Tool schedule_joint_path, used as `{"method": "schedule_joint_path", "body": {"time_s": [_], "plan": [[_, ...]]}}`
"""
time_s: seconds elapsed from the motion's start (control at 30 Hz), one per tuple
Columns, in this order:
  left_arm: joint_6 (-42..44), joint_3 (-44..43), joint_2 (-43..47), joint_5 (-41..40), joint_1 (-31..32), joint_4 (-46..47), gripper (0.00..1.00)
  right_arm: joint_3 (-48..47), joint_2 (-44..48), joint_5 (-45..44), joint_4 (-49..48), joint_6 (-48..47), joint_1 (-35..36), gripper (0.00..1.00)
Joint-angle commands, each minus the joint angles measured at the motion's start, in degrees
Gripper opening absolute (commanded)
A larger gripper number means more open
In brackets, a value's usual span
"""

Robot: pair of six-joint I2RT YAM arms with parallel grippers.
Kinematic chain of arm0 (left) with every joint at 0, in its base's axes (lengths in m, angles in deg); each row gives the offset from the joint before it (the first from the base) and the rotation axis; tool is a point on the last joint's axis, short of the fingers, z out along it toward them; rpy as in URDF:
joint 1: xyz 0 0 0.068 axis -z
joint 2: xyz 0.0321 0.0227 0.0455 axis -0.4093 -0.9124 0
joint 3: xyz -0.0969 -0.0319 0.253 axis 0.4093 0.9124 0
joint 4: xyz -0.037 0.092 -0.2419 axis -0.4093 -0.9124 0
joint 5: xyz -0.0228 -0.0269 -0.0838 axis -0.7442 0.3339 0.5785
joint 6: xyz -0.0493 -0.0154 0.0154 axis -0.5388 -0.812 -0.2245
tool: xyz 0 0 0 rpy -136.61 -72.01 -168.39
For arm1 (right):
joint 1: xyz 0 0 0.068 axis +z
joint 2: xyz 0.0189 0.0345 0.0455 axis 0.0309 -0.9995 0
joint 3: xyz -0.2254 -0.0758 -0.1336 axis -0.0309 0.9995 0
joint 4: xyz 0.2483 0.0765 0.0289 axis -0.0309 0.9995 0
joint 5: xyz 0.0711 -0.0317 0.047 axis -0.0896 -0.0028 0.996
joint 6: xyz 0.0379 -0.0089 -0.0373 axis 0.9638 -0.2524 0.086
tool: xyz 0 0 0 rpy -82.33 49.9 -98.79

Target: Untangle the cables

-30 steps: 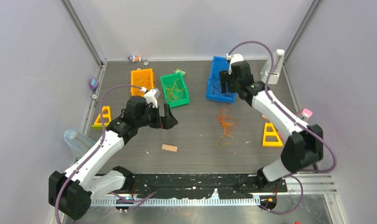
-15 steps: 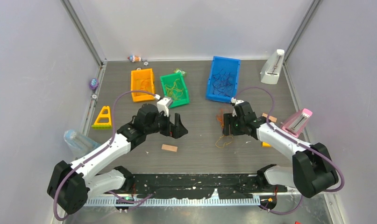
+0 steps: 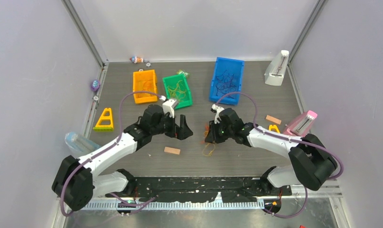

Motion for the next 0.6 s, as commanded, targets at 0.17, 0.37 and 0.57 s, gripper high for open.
{"method": "schedule_joint_path", "body": {"time_s": [0.17,0.37,0.57], "plan": [[0.66,-5.07,-7.26,2.98,0.14,2.4,0.93,-4.15,11.51,-2.02,6.48,-0.01,0.46,0.68],[-1.99,-8.63,-13.6,5.27,0.3,3.71,0.83,-5.27,13.35,-11.46,10.71,-2.3,-2.04,0.63],[-3.97,-11.38,-19.88,4.94,1.96,5.52,0.78,-7.03,6.48,-13.37,8.56,-5.12,-6.51,0.57]]}}
